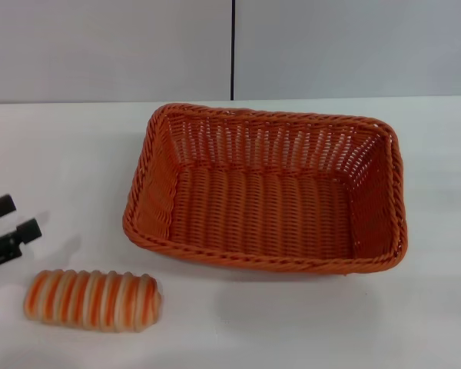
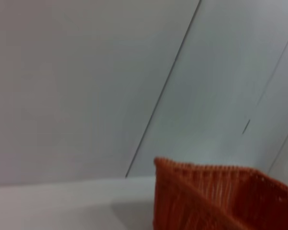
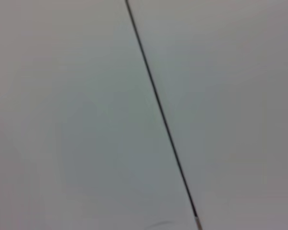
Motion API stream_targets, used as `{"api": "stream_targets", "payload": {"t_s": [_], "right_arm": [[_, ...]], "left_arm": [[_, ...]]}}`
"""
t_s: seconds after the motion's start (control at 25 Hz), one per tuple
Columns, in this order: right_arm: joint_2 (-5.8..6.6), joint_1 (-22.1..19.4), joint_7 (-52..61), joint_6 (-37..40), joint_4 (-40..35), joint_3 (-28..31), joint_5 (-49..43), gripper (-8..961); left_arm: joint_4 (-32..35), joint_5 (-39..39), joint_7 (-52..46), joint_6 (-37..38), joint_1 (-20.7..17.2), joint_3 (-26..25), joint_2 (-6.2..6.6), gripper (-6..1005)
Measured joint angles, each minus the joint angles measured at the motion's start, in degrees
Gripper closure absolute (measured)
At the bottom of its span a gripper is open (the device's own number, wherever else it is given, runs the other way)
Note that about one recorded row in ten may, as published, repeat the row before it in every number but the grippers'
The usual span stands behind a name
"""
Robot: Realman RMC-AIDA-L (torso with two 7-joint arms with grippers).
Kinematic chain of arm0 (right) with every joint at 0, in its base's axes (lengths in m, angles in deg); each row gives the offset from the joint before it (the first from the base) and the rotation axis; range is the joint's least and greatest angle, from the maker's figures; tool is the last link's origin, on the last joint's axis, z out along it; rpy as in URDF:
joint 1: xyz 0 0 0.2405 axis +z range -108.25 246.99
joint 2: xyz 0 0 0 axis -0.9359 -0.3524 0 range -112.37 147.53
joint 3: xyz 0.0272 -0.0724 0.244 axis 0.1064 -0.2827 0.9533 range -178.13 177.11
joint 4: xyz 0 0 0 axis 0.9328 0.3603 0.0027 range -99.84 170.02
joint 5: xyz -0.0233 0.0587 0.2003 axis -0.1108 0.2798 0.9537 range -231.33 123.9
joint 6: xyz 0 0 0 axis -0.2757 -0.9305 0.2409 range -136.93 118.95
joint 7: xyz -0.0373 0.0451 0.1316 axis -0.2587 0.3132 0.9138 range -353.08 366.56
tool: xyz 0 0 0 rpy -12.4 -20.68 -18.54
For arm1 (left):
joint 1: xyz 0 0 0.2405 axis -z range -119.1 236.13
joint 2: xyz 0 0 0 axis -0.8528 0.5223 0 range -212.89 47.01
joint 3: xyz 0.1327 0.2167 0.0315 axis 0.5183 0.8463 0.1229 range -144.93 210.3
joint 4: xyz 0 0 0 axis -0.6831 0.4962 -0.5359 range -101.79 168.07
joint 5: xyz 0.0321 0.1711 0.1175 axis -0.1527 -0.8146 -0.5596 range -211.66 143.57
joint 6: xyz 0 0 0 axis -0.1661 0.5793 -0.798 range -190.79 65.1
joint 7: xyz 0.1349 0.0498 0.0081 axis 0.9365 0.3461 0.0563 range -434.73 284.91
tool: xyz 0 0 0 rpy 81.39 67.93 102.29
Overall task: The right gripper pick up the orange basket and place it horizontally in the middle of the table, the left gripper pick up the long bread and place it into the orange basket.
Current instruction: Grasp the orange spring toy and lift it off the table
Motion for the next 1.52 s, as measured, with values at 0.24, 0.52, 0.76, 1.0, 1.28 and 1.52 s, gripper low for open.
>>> {"api": "stream_targets", "payload": {"t_s": [0.24,0.52,0.76,1.0,1.28,1.52], "right_arm": [[0.01,0.64,-0.07,1.07,0.76,0.06,0.03,488],[-0.05,1.74,-0.11,1.89,2.22,0.03,0.04,488],[-0.09,2.49,-0.14,2.05,2.29,-0.59,-0.63,488],[-0.09,2.53,-0.17,2.05,2.31,-0.63,-0.71,488],[0.06,2.51,-0.15,2.01,2.31,-1.98,-0.85,488],[0.02,2.54,-0.15,2.04,2.3,-2.02,-0.86,488]], "left_arm": [[0.07,-1.06,0.48,-1.19,-1.98,0.3,-0.35,157],[-0.34,-3.7,0.63,-3.76,-3.56,0.34,-1.01,165],[-0.14,-4.21,0.65,-4.91,-3.74,1.91,-1.99,171],[-0.24,-5.53,0.7,-5.77,-3.64,1.9,-2.25,177],[-0.21,-6.91,0.86,-6.81,-3.35,2.02,-2.64,185],[-0.33,-7.43,0.86,-7.19,-3.28,2.06,-2.68,191]]}}
